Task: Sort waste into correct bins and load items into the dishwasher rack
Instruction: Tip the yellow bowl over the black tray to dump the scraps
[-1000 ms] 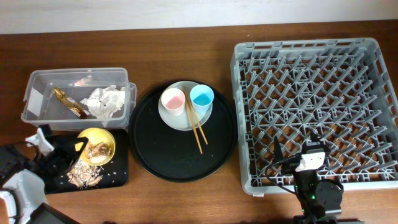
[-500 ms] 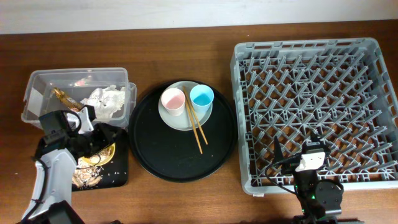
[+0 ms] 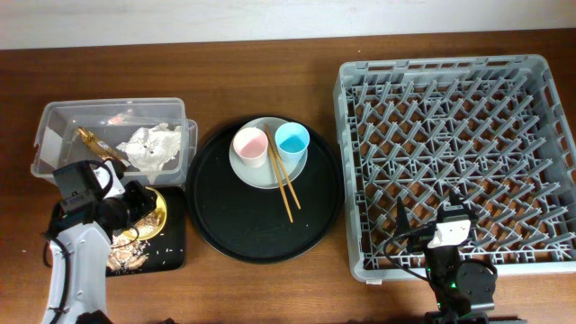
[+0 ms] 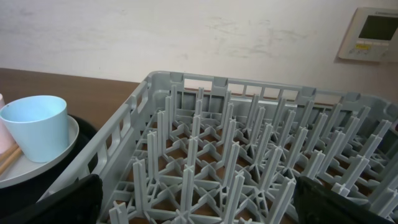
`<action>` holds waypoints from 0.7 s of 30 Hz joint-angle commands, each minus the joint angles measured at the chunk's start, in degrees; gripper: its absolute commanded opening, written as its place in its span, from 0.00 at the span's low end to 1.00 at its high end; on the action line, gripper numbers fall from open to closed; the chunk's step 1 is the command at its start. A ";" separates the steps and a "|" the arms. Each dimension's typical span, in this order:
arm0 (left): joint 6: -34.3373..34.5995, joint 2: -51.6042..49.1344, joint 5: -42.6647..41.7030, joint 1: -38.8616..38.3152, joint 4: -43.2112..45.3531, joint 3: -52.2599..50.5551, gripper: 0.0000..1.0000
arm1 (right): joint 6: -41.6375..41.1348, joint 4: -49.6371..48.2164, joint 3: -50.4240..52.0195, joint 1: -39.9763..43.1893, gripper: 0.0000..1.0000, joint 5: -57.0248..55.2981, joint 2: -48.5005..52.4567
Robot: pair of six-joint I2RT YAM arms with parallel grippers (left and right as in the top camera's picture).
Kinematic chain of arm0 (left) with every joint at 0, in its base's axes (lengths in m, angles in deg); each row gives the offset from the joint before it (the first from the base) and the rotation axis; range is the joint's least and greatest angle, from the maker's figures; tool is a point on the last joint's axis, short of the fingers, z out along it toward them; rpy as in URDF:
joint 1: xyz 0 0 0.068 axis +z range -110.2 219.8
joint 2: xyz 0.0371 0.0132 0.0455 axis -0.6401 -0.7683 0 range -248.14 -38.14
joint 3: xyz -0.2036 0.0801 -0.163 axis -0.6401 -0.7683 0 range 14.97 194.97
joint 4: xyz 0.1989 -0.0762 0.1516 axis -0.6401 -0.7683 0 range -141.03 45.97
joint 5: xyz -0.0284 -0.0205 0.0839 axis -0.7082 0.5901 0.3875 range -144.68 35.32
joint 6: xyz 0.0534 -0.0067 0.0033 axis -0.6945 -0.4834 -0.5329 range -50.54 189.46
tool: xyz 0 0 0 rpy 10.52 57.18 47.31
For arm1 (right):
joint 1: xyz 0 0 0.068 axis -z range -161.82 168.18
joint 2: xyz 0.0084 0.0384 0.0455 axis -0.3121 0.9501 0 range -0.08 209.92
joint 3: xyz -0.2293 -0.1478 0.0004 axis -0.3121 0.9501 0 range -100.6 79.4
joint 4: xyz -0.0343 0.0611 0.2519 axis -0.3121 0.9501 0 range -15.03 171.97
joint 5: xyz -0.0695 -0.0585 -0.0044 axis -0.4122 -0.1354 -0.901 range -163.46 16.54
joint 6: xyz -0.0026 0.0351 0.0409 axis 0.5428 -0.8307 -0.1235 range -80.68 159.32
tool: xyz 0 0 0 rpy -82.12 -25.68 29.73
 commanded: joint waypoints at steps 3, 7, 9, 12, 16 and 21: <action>0.48 -0.13 -2.36 -0.11 1.22 -0.13 0.29 | -0.42 0.22 0.28 0.37 0.98 0.52 -0.37; -0.13 -1.88 -1.05 -0.24 2.58 -0.17 0.29 | -0.42 0.20 0.28 0.37 0.98 0.52 -0.22; -0.11 -4.52 -1.07 -1.60 4.24 -0.17 0.28 | -0.42 0.20 0.28 0.37 0.98 0.52 -0.22; -0.13 -4.81 -2.29 -1.97 5.25 -0.17 0.23 | -0.42 0.20 0.28 0.37 0.98 0.52 -0.22; -0.13 -4.81 -0.59 -1.99 4.81 -0.17 0.24 | -0.42 0.20 0.28 0.37 0.98 0.52 -0.22; -0.09 -8.55 0.50 -1.99 3.78 -0.20 0.24 | -0.42 0.20 0.28 0.37 0.98 0.52 -0.22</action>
